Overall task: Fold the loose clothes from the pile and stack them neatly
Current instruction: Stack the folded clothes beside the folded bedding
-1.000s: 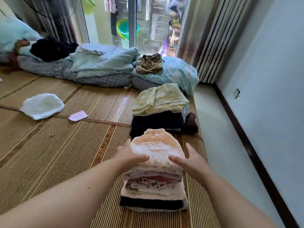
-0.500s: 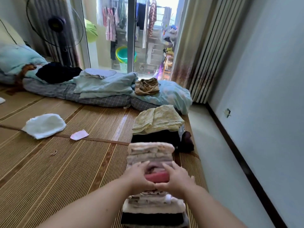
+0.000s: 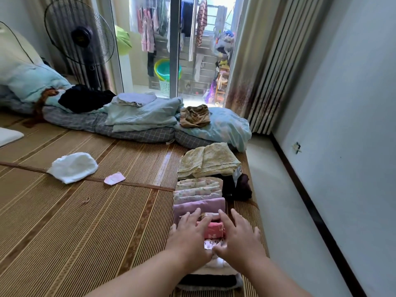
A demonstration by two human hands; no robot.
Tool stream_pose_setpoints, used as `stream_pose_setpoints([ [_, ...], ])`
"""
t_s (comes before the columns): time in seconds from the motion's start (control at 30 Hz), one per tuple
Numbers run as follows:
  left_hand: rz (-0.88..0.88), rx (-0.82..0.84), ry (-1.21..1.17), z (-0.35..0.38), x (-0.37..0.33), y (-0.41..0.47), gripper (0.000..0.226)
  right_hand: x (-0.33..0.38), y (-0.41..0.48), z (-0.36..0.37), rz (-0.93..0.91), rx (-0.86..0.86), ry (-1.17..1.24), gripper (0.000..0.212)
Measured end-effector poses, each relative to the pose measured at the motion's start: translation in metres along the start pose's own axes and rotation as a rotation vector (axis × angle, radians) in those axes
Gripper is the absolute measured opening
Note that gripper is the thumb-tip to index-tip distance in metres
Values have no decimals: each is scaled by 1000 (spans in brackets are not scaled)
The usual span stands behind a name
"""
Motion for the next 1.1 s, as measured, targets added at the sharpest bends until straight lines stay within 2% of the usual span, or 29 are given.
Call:
stream_pose_setpoints([
  [0.27, 65, -132, 13, -145, -44, -74, 85, 64, -61, -136, -189, -103, -14, 90],
  [0.5, 28, -265, 82, -266, -22, -180, 84, 165, -132, -228, -335, -158, 21, 92],
  [0.63, -38, -331, 148, -318, 27, -233, 84, 245, -162, -239, -453, -149, 36, 96],
  [0.8, -168, -395, 170, -368, 120, -288, 85, 361, -192, -214, -597, -140, 68, 95],
  [1.1, -280, -336, 276, -438, 333, -374, 84, 594, -224, -144, -672, -92, 130, 97],
])
Point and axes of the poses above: each hand's wrist, its own y-axis towards the middle knuckle, its own z-axis out of the palm, x = y × z, the point moved 4 cm from there along y, towards the middle knuckle, and after that the axes turned 14 degrees about -x, right-handed, at the moved point
